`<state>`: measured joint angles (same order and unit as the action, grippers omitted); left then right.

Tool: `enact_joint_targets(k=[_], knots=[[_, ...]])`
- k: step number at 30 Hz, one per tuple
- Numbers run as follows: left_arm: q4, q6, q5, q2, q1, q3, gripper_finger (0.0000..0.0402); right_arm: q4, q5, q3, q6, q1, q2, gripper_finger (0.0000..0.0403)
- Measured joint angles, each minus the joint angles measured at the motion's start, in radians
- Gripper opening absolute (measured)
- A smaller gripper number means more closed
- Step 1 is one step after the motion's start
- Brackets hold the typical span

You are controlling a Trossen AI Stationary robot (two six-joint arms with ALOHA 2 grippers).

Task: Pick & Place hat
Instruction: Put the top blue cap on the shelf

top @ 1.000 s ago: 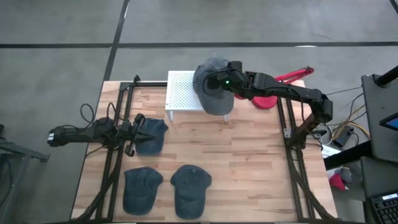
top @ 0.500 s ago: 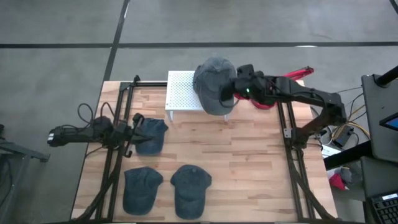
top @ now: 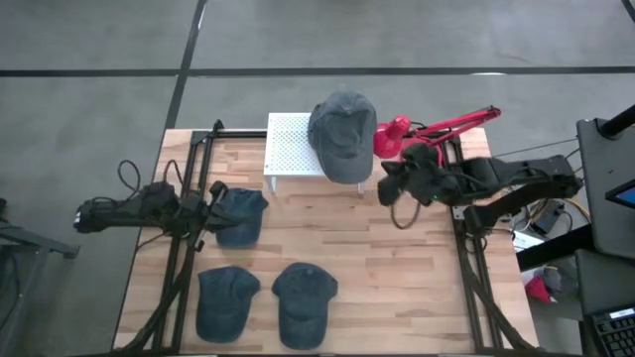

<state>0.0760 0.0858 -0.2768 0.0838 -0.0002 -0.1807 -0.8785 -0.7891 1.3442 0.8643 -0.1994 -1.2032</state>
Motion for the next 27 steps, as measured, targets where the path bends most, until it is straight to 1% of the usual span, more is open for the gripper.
enact_joint_targets(k=[7,12,17,20,24,27], knots=[[0.180,0.058,0.000,0.110,0.000,-0.121,0.0000,0.251,0.000,-0.233,-0.056,-0.104,0.149,0.0008],[0.306,0.078,0.000,0.226,-0.002,-0.227,0.0000,0.454,0.001,-0.391,-0.109,-0.134,0.240,0.0008],[0.443,0.095,0.000,0.372,-0.003,-0.362,0.0000,0.614,0.003,-0.510,-0.166,-0.137,0.312,0.0008],[0.527,0.139,0.001,0.465,-0.005,-0.450,0.0000,0.658,0.005,-0.561,-0.192,-0.137,0.346,0.0008],[0.646,0.209,0.000,0.582,-0.005,-0.565,0.0000,0.657,0.027,-0.606,-0.196,-0.137,0.386,0.0008],[0.683,0.282,0.001,0.655,-0.004,-0.632,0.0000,0.667,0.057,-0.633,-0.217,-0.137,0.416,0.0008]])
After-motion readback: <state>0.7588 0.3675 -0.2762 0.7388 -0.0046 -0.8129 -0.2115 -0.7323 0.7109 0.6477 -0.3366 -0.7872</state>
